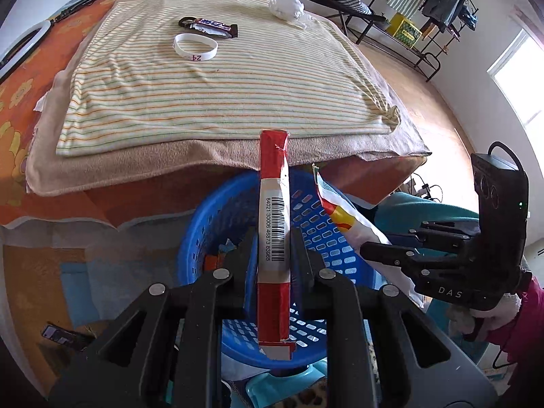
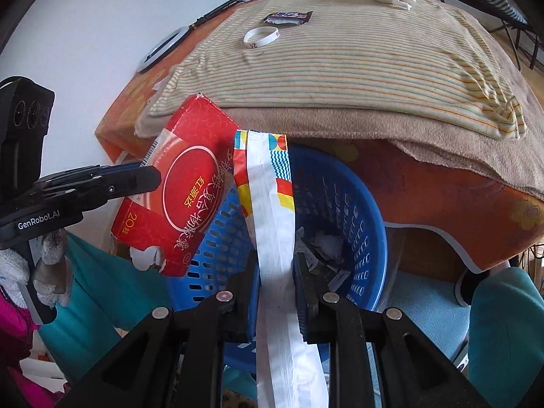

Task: Collect trash
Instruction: 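Carry the tissue box with the left tool while the right carries the packet to the basket, then open the left tool dropping the box while the right drops the packet into the basket, then move the left tool to the candy bar while the right moves to the white plastic bag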

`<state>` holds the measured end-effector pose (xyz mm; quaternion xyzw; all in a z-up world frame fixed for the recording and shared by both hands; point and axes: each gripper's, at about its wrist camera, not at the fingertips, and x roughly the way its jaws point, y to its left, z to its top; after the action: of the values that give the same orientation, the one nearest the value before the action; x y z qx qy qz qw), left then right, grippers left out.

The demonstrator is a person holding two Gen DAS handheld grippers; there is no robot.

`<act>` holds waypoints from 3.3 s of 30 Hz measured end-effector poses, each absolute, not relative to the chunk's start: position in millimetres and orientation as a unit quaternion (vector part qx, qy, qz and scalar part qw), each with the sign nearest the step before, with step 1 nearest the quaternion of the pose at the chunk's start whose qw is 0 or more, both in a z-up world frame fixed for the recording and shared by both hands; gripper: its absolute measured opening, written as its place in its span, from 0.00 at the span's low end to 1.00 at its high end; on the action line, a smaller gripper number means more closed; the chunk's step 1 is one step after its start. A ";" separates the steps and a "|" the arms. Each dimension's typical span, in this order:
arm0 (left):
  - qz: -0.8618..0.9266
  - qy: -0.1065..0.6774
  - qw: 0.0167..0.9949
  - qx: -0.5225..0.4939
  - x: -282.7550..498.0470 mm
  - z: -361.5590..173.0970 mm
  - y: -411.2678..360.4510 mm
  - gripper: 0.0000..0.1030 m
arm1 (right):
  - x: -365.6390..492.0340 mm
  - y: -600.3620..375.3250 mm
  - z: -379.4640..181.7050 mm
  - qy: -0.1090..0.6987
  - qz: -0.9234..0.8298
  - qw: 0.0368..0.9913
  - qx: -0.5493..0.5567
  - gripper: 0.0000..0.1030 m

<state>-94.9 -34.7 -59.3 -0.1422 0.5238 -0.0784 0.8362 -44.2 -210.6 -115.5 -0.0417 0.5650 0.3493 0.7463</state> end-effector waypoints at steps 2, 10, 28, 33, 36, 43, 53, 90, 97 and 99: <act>-0.078 0.535 0.829 -0.144 -96.9 -67.8 -36.0 0.16 | -45.5 -211.3 -123.4 0.574 0.346 0.741 -0.043 0.17; -0.075 0.561 0.814 -0.127 -98.5 -92.8 -46.7 0.16 | -46.0 -212.8 -141.5 0.587 0.339 0.733 -0.053 0.17; -0.069 0.576 0.812 -0.064 -91.0 -111.2 -73.2 0.16 | -38.7 -209.3 -156.8 0.598 0.323 0.732 -0.050 0.28; -0.064 0.576 0.813 -0.054 -90.3 -112.7 -75.0 0.18 | -37.7 -209.2 -155.9 0.595 0.316 0.737 -0.054 0.50; -0.061 0.576 0.813 -0.049 -90.0 -113.5 -75.6 0.18 | -36.5 -208.2 -155.6 0.593 0.313 0.740 -0.055 0.54; -0.053 0.567 0.821 -0.040 -90.3 -110.1 -74.8 0.47 | -34.8 -211.4 -155.5 0.593 0.301 0.745 -0.060 0.73; -0.045 0.564 0.824 -0.044 -88.8 -107.5 -70.6 0.61 | -30.6 -215.0 -153.4 0.589 0.283 0.754 -0.066 0.85; 0.003 0.479 0.870 -0.120 44.9 -9.9 9.6 0.68 | 44.3 -209.8 -54.3 0.454 0.253 0.851 -0.076 0.95; 0.006 0.479 0.865 -0.148 103.3 -13.6 35.6 0.68 | 99.6 -206.5 -30.8 0.416 0.241 0.875 -0.055 0.95; 0.011 0.479 0.863 -0.160 117.7 -17.9 44.8 0.68 | 120.1 -206.2 -25.7 0.406 0.234 0.882 -0.046 0.95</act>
<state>117.7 44.8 -17.9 -0.1602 0.4785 0.0112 0.8633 120.1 -206.2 -25.7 -0.0460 0.4059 0.2337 0.8823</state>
